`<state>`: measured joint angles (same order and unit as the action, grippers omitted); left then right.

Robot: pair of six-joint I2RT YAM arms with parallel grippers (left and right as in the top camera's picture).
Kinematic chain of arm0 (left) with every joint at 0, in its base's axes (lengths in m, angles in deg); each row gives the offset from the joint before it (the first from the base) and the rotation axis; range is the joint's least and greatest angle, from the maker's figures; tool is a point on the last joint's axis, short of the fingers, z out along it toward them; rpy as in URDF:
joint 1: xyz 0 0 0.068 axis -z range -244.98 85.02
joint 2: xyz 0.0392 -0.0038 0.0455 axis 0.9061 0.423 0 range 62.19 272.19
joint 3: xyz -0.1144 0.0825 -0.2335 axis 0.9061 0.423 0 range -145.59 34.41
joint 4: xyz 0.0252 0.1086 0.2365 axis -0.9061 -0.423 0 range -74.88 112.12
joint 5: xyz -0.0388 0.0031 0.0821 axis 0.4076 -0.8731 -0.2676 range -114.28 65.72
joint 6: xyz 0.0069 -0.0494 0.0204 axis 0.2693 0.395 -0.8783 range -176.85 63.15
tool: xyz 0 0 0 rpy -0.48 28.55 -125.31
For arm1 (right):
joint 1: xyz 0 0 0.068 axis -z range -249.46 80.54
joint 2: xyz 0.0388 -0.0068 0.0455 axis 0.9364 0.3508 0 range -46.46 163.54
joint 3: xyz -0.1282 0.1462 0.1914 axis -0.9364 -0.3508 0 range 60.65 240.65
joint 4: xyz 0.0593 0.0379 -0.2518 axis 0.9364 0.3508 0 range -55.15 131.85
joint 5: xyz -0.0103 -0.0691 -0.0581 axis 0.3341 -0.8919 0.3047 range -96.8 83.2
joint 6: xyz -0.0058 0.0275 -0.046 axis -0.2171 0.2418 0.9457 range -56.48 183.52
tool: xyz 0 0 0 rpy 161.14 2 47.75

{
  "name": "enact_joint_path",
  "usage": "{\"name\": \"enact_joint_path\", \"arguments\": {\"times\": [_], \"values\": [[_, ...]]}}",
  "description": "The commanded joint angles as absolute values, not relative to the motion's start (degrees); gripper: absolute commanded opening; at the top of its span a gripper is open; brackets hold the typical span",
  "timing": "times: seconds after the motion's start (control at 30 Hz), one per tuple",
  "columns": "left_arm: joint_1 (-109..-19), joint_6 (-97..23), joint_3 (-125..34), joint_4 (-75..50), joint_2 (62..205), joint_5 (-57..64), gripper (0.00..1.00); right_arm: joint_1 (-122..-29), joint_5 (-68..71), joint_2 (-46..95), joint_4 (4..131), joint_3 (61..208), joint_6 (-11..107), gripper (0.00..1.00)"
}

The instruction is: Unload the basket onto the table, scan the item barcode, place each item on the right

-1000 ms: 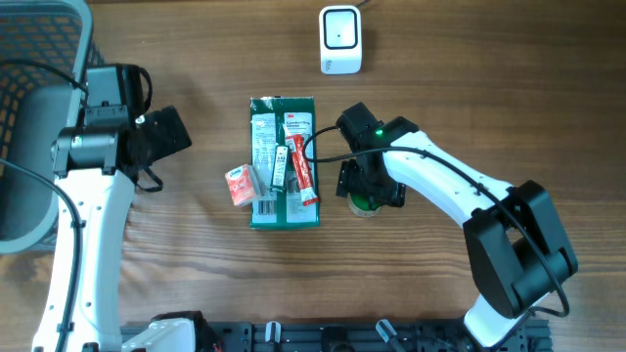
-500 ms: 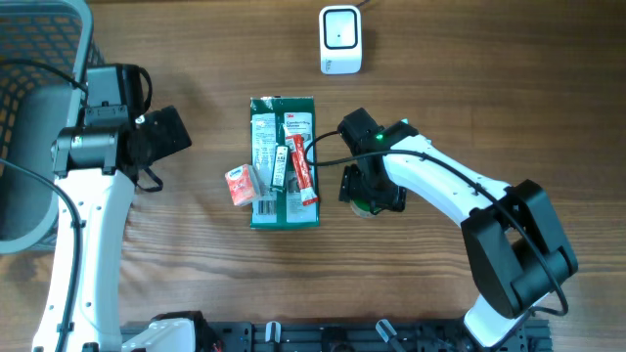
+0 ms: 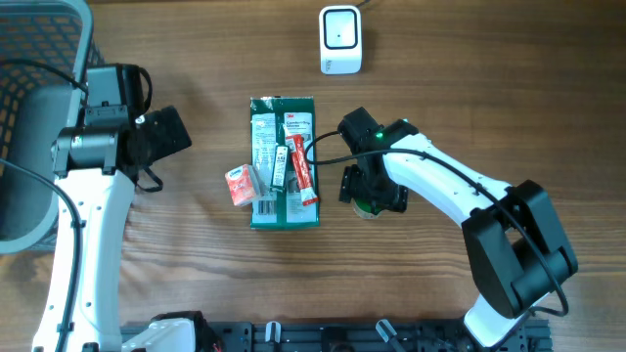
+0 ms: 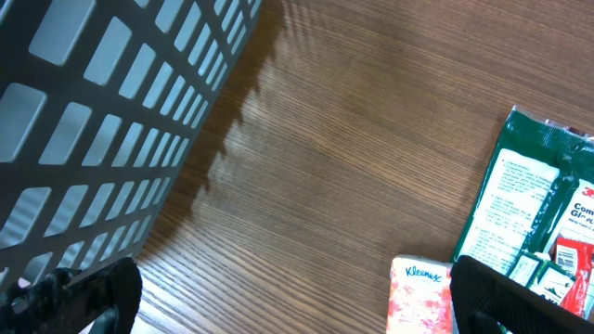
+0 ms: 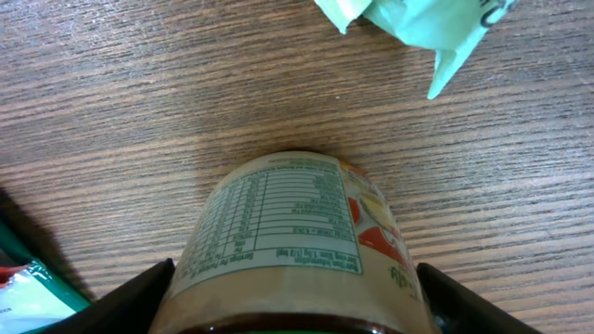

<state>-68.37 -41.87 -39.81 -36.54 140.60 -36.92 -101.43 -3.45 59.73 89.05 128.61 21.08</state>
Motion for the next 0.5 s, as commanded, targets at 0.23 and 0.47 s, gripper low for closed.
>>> {"name": "enact_joint_path", "arguments": {"times": [0.23, 0.47], "values": [[-68.64, -41.39, -40.71, -36.38, 139.88, -37.82, 1.00, -99.85, -1.20, 60.45, 92.80, 132.18, 25.37, 0.58], [-68.64, -41.39, -40.71, -36.38, 139.88, -37.82, 1.00, -93.71, 19.68, 59.65, 99.49, 138.32, 30.50, 0.34]]}}
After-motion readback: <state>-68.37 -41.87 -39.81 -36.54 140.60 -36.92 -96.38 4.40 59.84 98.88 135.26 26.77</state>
